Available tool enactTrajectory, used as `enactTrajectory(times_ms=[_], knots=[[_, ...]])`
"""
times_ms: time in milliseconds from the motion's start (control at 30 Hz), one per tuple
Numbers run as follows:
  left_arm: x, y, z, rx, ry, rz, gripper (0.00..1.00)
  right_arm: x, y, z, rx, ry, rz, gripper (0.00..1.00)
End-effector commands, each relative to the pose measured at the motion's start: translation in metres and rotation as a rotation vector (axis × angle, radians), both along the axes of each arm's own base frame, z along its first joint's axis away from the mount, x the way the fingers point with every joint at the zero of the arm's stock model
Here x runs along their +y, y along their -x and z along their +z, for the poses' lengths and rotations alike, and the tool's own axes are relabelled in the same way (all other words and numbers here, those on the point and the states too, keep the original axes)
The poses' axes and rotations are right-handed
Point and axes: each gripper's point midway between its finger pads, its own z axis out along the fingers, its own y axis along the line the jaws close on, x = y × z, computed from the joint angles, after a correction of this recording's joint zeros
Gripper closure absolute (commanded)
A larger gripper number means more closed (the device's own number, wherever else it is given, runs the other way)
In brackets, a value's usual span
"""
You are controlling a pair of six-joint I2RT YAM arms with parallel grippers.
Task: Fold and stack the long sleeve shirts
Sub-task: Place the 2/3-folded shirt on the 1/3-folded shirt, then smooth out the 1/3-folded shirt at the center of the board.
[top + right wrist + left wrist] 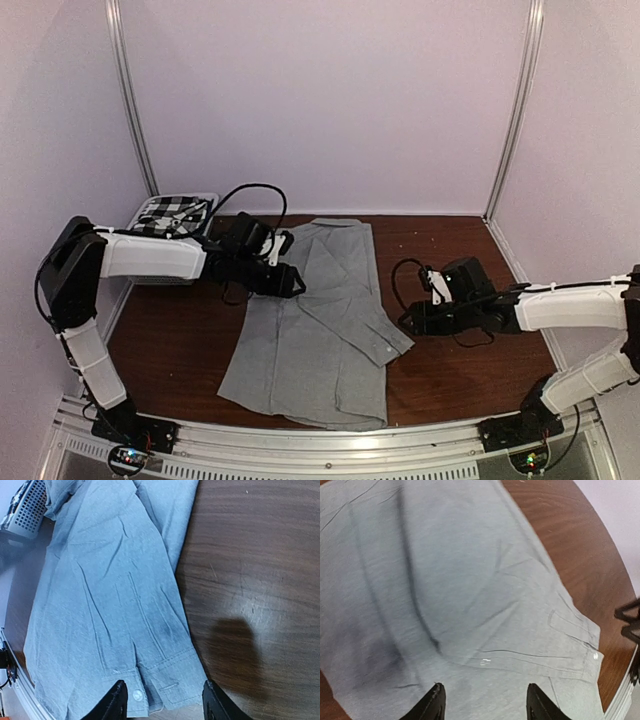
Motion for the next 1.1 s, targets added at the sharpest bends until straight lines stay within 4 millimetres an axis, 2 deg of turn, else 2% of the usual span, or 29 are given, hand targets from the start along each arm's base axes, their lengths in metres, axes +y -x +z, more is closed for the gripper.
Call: enactTrajectory(times_ms=[0, 267, 633, 833, 1000, 1067], knots=[[0.022, -0.026, -0.016, 0.088, 0.055, 0.21, 0.44, -0.016, 0.006, -0.017, 0.006, 0.086, -0.072, 0.48], [0.015, -0.051, -0.032, 0.1, 0.034, 0.243, 0.45, -0.018, 0.009, -0.032, 0.003, 0.241, -0.08, 0.49], [0.017, -0.056, -0.055, 0.118, -0.025, 0.252, 0.47, -0.016, 0.014, -0.06, 0.023, 0.393, -0.054, 0.54], [0.012, -0.058, -0.064, 0.13, -0.032, 0.238, 0.5, -0.009, 0.017, -0.066, 0.028, 0.407, -0.032, 0.59], [0.008, -0.061, -0.064, 0.129, -0.026, 0.234, 0.59, -0.005, 0.017, -0.063, 0.027, 0.406, -0.025, 0.67], [0.007, -0.063, -0.061, 0.125, -0.023, 0.233, 0.64, -0.002, 0.018, -0.058, 0.027, 0.397, -0.017, 0.74]])
